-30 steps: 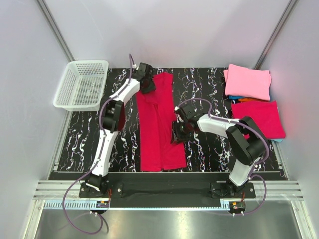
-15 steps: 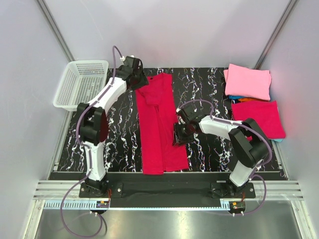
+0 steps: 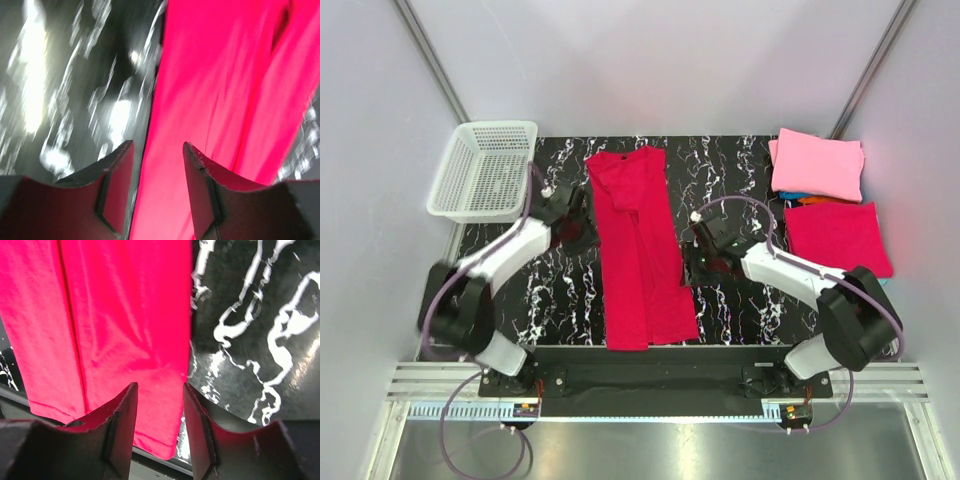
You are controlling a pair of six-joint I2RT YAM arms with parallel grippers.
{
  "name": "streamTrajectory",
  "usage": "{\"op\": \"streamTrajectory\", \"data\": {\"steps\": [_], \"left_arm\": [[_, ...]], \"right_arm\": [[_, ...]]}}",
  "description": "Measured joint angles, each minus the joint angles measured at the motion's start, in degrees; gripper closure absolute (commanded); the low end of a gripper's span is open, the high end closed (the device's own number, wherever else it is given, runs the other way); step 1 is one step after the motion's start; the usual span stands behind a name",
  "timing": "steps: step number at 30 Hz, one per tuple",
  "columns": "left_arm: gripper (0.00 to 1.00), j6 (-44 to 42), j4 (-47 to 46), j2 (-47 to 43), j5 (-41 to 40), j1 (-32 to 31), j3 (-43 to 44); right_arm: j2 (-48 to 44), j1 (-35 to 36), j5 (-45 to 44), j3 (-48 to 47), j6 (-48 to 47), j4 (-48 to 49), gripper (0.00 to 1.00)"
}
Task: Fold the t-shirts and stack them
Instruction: Fold the tshirt
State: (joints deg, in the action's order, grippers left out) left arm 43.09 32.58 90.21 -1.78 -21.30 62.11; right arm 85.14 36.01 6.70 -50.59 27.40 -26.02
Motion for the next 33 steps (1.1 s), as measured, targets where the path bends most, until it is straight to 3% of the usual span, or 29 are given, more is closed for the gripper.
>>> {"op": "streamTrajectory", "data": {"steps": [5, 10, 15, 21, 33], "left_arm": [[0.48, 5.0, -0.6, -26.1, -1.5, -3.7, -14.7], [0.46, 11.3, -0.9, -37.0, -0.8, -10.4, -24.5], [0.45, 17.1, 0.3, -40.1, -0.5, -15.2, -32.3], [0.46, 22.3, 0.6, -41.6, -0.7, -19.5, -35.4], [0.5, 34.8, -1.6, -32.2, -2.3, -35.7, -37.4]], "right_arm": [[-1.3, 0.0, -0.5, 4.5, 2.3, 1.4, 0.33], [-5.4, -0.2, 1.9, 12.3, 5.4, 6.3, 0.3], [-11.3, -0.2, 3.4, 18.1, 8.7, 8.5, 0.33], [-16.5, -0.2, 5.0, 22.6, 12.1, 9.8, 0.34], [-20.5, -0.1, 8.3, 26.7, 15.8, 11.4, 0.38]]}}
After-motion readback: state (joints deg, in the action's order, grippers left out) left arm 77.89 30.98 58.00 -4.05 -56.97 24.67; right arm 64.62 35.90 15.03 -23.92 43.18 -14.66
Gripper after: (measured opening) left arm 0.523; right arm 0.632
